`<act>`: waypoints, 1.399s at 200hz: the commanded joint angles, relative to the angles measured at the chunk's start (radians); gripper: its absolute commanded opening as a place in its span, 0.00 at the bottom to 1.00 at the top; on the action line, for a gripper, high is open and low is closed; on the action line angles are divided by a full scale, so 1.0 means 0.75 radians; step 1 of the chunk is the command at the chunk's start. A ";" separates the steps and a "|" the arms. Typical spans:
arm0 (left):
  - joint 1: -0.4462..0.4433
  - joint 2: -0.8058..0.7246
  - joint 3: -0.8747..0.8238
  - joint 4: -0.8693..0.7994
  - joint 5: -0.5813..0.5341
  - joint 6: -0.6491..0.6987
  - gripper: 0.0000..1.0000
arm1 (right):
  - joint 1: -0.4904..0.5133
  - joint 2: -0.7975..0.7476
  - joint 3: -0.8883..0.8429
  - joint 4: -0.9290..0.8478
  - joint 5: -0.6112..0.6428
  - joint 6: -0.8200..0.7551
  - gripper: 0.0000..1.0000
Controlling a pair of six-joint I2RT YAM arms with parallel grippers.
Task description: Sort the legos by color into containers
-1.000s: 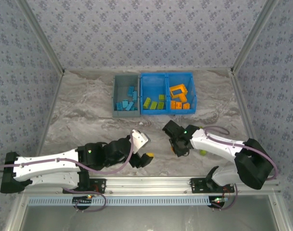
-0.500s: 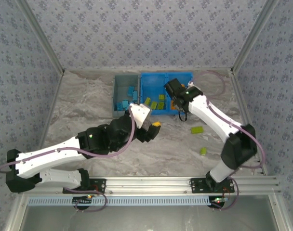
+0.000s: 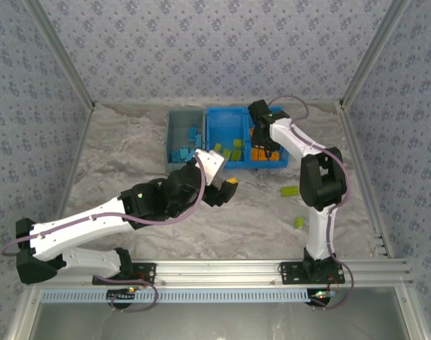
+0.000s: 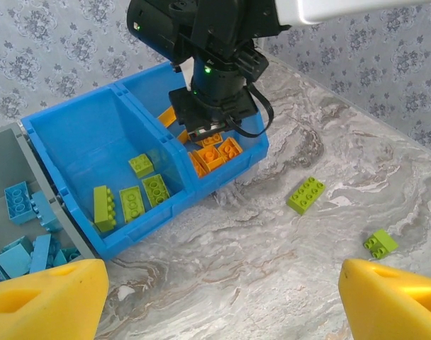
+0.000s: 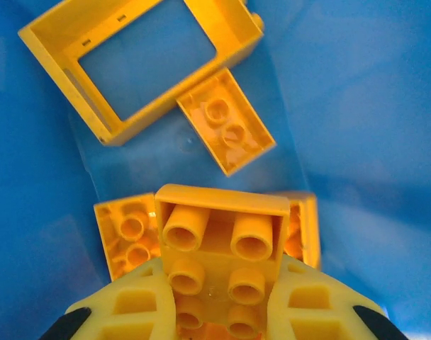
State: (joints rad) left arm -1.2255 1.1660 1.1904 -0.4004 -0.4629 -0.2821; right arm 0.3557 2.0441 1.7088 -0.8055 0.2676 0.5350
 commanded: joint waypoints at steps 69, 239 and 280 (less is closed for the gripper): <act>0.025 0.028 -0.003 0.000 0.052 -0.039 0.85 | -0.059 0.126 0.127 -0.023 -0.146 -0.159 0.44; 0.063 1.009 0.607 0.055 0.518 0.061 0.92 | -0.129 -1.361 -0.415 -0.368 -0.062 -0.028 0.80; 0.099 1.402 0.982 -0.067 0.679 0.391 0.92 | -0.170 -1.615 -0.425 -0.459 -0.165 0.007 0.82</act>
State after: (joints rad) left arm -1.1675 2.0995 1.7657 -0.3908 -0.0433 -0.1688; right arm 0.2367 0.9077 1.4094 -1.0771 0.2062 0.5133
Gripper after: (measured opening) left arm 0.919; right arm 0.817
